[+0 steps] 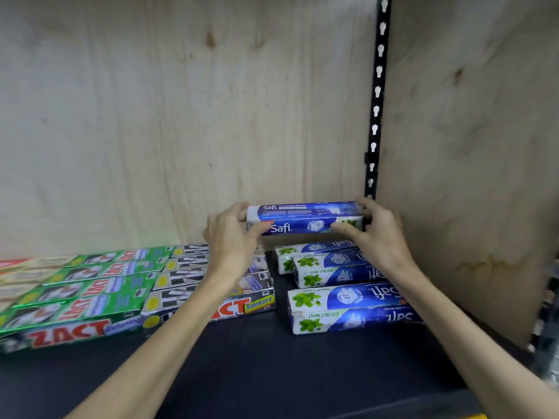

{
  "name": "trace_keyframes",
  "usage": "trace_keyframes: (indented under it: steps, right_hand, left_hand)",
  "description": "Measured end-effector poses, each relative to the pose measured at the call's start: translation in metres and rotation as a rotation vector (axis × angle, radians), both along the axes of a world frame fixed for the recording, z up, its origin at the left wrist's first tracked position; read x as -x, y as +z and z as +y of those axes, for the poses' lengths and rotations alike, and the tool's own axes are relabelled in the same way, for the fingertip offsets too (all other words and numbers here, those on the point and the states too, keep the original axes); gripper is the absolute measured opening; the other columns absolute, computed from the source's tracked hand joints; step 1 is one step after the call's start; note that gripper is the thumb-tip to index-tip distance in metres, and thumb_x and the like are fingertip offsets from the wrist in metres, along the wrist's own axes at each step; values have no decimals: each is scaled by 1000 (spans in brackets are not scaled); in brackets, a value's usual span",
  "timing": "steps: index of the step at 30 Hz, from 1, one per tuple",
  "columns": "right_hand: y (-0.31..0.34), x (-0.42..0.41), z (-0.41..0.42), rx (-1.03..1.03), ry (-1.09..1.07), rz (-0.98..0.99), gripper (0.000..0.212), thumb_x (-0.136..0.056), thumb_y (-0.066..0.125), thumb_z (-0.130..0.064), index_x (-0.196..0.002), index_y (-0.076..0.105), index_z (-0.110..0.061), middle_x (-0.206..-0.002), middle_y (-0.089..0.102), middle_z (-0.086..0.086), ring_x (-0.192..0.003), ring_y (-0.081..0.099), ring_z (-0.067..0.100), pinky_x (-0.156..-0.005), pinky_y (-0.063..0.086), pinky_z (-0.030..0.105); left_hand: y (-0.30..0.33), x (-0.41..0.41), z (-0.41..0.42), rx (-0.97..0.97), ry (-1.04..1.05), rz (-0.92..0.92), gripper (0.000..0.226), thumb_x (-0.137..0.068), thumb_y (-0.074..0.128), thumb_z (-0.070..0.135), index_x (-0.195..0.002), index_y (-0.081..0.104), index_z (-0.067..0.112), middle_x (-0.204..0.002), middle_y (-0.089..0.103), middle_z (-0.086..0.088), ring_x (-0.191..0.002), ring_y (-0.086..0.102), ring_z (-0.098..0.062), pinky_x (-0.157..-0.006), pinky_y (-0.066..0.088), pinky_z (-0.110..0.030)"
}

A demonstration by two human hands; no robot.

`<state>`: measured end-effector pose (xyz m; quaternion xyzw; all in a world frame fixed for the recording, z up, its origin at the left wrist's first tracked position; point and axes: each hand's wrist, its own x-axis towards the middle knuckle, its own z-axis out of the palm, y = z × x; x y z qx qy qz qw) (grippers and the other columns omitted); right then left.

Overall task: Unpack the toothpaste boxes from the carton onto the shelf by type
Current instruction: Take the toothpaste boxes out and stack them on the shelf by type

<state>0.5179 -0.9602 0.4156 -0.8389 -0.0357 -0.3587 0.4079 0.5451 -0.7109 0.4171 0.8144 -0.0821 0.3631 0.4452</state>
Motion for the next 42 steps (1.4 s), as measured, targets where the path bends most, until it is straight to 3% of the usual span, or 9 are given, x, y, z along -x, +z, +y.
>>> trace_keyframes:
  steps: [3, 6, 10, 14, 21, 29, 33, 38, 42]
  right_hand:
    - [1, 30, 12, -23, 46, -2, 64, -77, 85, -35, -131, 63, -11, -104, 62, -7, -104, 58, 9, -82, 43, 10]
    - [-6, 56, 32, -8, 79, 11, 70, -73, 85, -45, -133, 64, -14, -113, 67, -3, -113, 61, 13, -88, 43, 20]
    - [-8, 102, 73, 62, 122, -12, 86, -61, 76, -68, -130, 66, -18, -107, 68, -2, -113, 59, 18, -87, 40, 24]
    - [-22, 146, 124, 102, 184, 20, 74, -64, 84, -56, -125, 69, -18, -85, 57, -16, -91, 56, 14, -71, 34, 8]
    - [-50, 177, 177, 81, 256, 173, 65, -66, 87, -51, -116, 72, -13, -81, 66, 4, -75, 60, 15, -68, 41, 10]
    - [-35, 177, 179, 90, 295, 290, 56, -67, 81, -66, -87, 74, -15, -55, 53, -10, -50, 46, -1, -51, 36, 13]
    - [-25, 174, 184, 179, 245, 346, 73, -74, 62, -82, -55, 39, -15, -50, 30, -5, -47, 30, 10, -54, 27, 30]
    - [-33, 162, 187, 171, 247, 346, 74, -84, 44, -83, -60, 38, -13, -56, 30, 4, -52, 30, 14, -58, 29, 33]
    - [-47, 156, 183, 168, 324, 155, 53, -87, 51, -69, -96, 75, -23, -84, 71, -10, -82, 63, 8, -77, 47, 28]
  left_hand:
    - [-3, 34, 21, -19, -23, -47, 39, -83, 78, 42, -118, 70, 27, -89, 59, 28, -112, 59, -23, -99, 46, -52]
    - [-8, 71, 53, -19, -18, -64, 45, -80, 71, 56, -118, 68, 32, -100, 67, 18, -112, 59, -20, -96, 50, -47]
    - [-23, 137, 108, -40, -1, -20, 32, -84, 74, 45, -113, 66, 35, -98, 66, 16, -112, 58, -16, -91, 45, -34]
    - [-45, 192, 166, -58, 43, 70, 30, -81, 79, 43, -107, 65, 41, -89, 69, 16, -101, 63, -15, -90, 49, -37]
    - [-52, 233, 226, -141, 65, 281, 34, -81, 77, 50, -109, 71, 32, -89, 69, 15, -97, 61, -9, -85, 44, -28]
    - [-34, 224, 256, -280, 45, 405, 47, -74, 60, 80, -94, 72, 39, -91, 71, 21, -100, 57, 3, -108, 35, -48]
    - [-30, 219, 258, -226, -47, 533, 72, -71, 41, 96, -91, 75, 37, -97, 73, 23, -105, 63, -7, -109, 39, -52]
    - [-38, 211, 254, -230, 36, 497, 71, -86, 34, 86, -90, 76, 29, -92, 75, 16, -93, 67, -11, -100, 48, -48]
    - [-44, 212, 248, -129, 6, 309, 49, -91, 48, 72, -104, 70, 30, -98, 71, 16, -91, 65, -1, -86, 54, -33]
